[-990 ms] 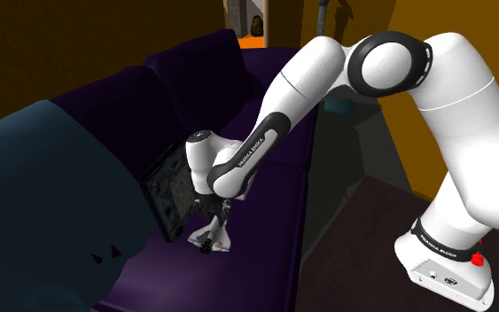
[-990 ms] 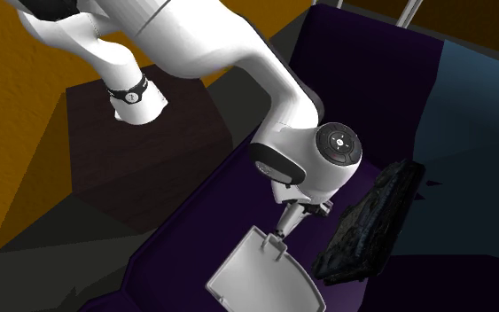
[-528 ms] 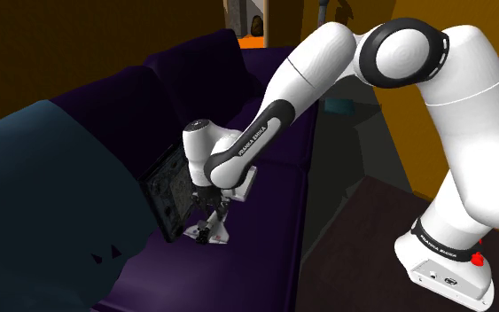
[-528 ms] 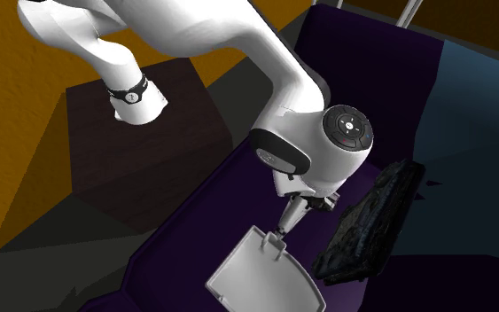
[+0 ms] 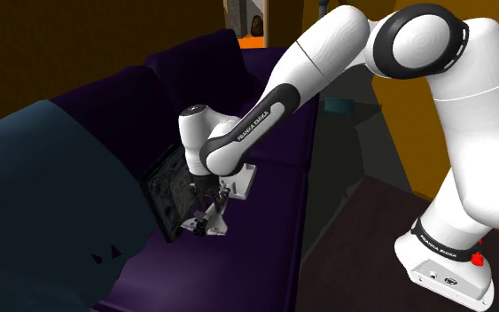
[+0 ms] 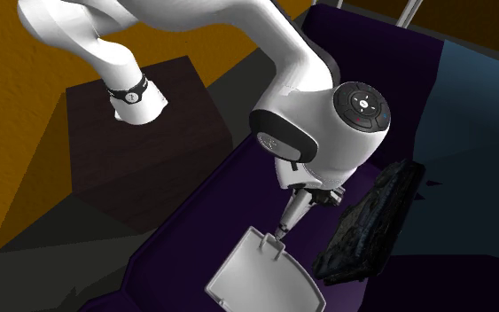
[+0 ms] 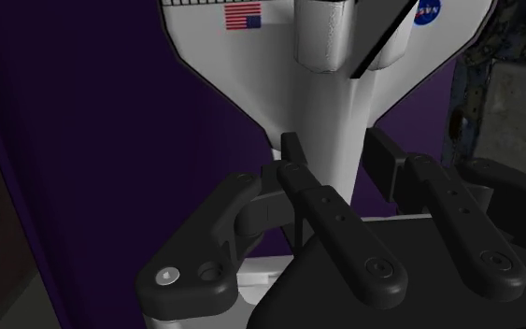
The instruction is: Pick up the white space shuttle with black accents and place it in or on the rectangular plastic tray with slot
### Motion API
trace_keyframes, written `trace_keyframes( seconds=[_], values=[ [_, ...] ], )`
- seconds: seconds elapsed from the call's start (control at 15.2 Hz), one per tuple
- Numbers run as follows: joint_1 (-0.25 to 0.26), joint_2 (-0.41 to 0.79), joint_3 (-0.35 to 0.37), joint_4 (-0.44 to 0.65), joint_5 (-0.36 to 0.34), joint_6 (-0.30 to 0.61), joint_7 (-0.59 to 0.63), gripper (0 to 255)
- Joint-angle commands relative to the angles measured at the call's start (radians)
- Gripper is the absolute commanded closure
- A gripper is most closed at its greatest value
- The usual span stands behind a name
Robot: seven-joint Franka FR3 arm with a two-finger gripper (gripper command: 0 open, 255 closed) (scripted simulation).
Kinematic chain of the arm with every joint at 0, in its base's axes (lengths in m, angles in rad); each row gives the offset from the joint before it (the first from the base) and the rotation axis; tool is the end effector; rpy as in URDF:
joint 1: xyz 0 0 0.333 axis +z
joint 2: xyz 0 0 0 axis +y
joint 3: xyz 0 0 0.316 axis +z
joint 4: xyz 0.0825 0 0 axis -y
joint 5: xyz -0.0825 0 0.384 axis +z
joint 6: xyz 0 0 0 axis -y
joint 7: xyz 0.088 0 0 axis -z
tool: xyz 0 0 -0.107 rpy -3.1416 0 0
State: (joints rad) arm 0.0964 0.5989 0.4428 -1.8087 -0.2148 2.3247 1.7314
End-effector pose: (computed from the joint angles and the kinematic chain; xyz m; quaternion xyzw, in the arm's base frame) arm 0.5697 0.3119 0.2359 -0.8494 0.5258 0.0439 0.0123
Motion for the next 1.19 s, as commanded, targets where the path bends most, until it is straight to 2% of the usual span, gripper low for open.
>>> trace_keyframes(
  seconds=[0.0, 0.99, 1.12],
  values=[
    [-0.007, -0.024, 0.009, -0.004, 0.01, -0.02, -0.004, 255],
    [-0.036, -0.141, 0.049, 0.034, 0.069, -0.166, -0.03, 255],
    [-0.06, -0.124, 0.036, 0.06, 0.066, -0.178, -0.069, 255]
  ],
)
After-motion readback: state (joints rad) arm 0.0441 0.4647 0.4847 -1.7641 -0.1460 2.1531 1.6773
